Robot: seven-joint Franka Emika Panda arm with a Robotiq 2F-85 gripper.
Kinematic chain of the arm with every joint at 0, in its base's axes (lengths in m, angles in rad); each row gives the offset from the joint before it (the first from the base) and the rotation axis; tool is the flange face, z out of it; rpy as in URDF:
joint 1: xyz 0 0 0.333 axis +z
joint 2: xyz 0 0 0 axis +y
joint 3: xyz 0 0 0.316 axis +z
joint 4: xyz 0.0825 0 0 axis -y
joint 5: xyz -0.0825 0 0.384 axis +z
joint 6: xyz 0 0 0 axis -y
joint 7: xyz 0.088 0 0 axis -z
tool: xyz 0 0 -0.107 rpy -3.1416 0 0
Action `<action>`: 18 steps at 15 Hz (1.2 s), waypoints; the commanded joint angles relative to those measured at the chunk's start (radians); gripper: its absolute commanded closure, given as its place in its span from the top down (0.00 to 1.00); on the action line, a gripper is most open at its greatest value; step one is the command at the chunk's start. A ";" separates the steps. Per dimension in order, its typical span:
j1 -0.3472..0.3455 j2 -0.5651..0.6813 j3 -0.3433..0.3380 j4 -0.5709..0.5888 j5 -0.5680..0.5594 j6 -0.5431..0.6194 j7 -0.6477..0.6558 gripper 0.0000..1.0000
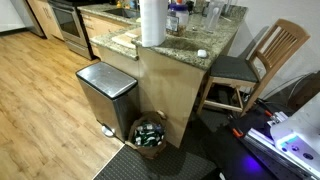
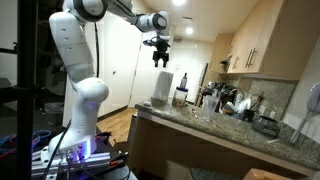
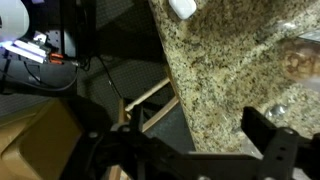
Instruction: Pick the white bottle and put it on the plastic bottle, then pick the white object and put it on the white bottle
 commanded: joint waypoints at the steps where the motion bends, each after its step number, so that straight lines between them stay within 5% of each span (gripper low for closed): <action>1: -0.027 0.078 -0.040 -0.042 0.164 0.023 -0.121 1.00; 6: -0.013 0.080 -0.015 -0.196 0.338 -0.057 -0.234 1.00; 12: -0.028 0.100 0.024 -0.189 0.309 -0.093 -0.221 1.00; 18: -0.014 0.133 0.070 -0.338 0.224 0.162 -0.242 1.00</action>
